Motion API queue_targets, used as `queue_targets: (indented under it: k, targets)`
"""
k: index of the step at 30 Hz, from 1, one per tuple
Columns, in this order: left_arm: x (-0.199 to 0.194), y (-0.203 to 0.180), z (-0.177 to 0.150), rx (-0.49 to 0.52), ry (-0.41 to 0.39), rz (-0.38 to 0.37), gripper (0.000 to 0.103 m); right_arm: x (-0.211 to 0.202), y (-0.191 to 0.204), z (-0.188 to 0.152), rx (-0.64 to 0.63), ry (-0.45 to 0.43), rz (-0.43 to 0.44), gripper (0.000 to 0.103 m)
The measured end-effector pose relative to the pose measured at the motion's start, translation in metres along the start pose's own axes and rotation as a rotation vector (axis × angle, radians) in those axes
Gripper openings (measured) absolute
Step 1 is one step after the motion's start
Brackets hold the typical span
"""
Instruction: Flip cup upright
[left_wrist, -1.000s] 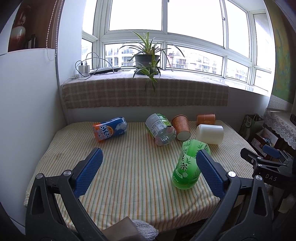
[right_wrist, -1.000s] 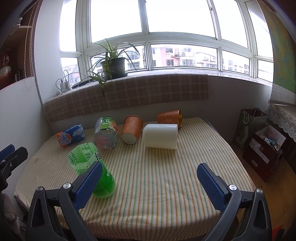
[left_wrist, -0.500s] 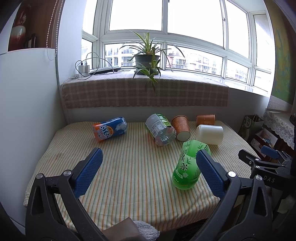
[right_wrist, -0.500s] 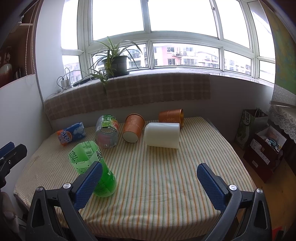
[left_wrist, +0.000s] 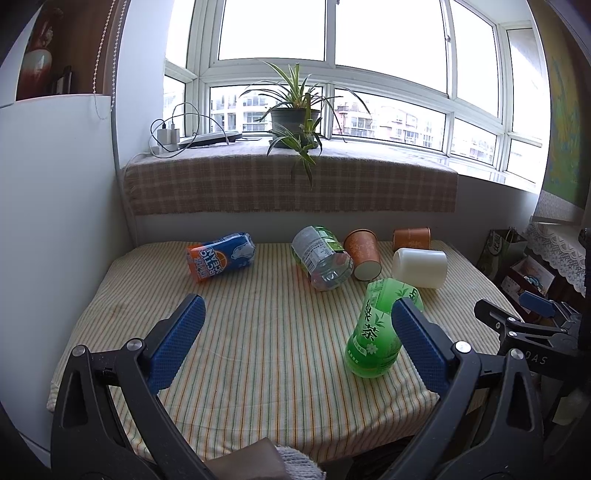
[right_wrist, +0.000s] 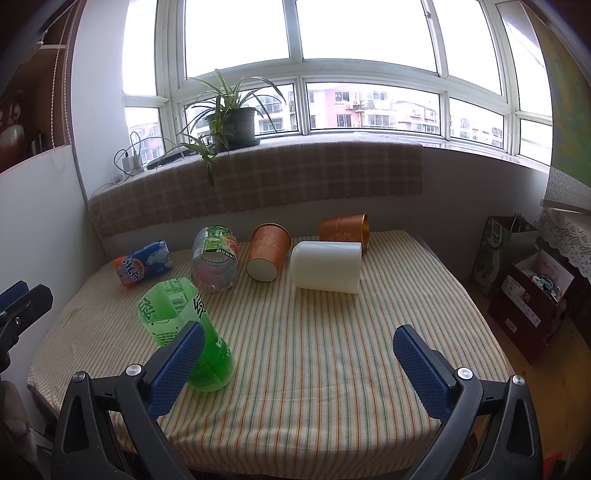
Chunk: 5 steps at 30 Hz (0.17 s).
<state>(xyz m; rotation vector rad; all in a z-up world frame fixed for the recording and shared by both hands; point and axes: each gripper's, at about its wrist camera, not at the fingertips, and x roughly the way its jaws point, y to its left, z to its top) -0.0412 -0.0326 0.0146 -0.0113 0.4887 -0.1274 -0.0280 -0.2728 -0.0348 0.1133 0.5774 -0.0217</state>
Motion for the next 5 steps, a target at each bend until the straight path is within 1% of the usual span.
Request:
queue_targets:
  k: [5]
  targets:
    - [0.0008, 0.0021, -0.0011, -0.004, -0.005, 0.004, 0.102, 0.0024, 0.0005, -0.0012, -0.003, 0.004, -0.001, 0.103]
